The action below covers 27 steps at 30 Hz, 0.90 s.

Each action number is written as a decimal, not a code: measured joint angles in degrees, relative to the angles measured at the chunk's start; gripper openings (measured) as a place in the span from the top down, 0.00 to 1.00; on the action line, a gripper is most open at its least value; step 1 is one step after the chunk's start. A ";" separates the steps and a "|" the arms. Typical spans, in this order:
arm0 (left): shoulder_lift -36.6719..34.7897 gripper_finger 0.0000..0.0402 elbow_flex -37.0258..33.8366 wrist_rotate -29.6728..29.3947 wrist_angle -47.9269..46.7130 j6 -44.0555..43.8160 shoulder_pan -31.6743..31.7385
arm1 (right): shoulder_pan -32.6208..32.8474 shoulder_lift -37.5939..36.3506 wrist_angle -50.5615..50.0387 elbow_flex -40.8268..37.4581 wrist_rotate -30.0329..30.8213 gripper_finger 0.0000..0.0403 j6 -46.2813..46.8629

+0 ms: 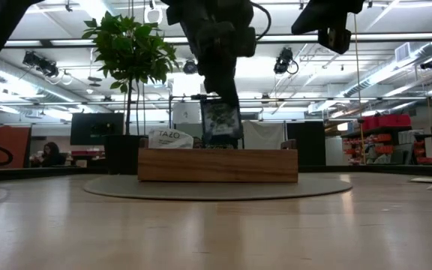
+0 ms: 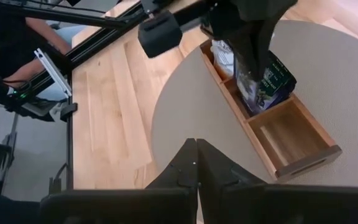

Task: Pick & Place Tea
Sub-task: Put the blue tea bag into the middle section of the wooden organizer

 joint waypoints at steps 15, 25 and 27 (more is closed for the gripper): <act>2.21 1.00 0.07 -1.76 0.09 0.08 -0.70 | 0.00 0.00 0.24 0.00 -0.09 1.00 0.07; 3.17 1.00 0.06 -1.95 -1.28 0.45 -0.72 | 0.00 0.00 0.24 0.00 -0.81 1.00 0.07; 3.15 1.00 0.07 -1.95 -0.92 0.49 -0.72 | 0.02 0.00 0.24 0.00 -0.83 1.00 0.07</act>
